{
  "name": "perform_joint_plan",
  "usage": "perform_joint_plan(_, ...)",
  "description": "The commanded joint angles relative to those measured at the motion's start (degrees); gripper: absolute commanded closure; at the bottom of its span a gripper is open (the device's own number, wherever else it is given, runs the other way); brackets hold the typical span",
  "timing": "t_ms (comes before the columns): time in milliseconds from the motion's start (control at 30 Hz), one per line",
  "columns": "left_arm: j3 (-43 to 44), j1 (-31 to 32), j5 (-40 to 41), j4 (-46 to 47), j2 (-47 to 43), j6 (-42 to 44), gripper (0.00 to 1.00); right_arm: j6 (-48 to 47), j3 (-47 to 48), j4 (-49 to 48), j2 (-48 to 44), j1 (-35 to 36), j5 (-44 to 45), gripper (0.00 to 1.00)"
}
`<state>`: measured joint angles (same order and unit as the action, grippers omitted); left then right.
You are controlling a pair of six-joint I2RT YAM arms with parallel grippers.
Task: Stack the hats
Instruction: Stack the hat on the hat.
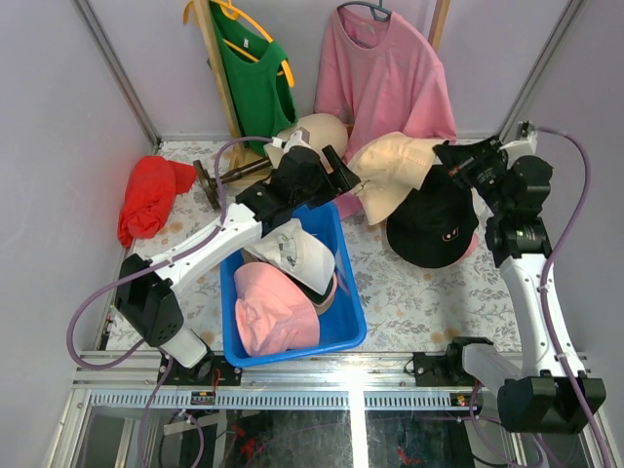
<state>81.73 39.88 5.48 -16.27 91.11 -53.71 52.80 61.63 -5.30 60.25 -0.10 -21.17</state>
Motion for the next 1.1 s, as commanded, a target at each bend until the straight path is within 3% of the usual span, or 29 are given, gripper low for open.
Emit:
perform_joint_plan(0, 3.0, 0.5, -0.8, 2.7, 0.5, 0.1, 0.22, 2.4, -2.8, -0.2, -4.6, -4.3, -2.2, 1.00)
perform_joint_plan(567, 9.8, 1.1, 2.0, 1.1, 4.6, 1.1, 0.21, 17.2, -7.2, 7.2, -14.2, -6.5, 2.6, 1.00)
perform_joint_plan(667, 11.4, 1.6, 2.7, 1.7, 5.7, 1.4, 0.11, 18.4, -7.8, 10.5, -16.4, -6.5, 5.0, 1.00)
perform_joint_plan(1067, 14.7, 2.3, 2.0, 3.9, 8.2, 3.0, 0.13, 20.9, -11.8, 20.0, -23.1, -6.5, 13.1, 1.00)
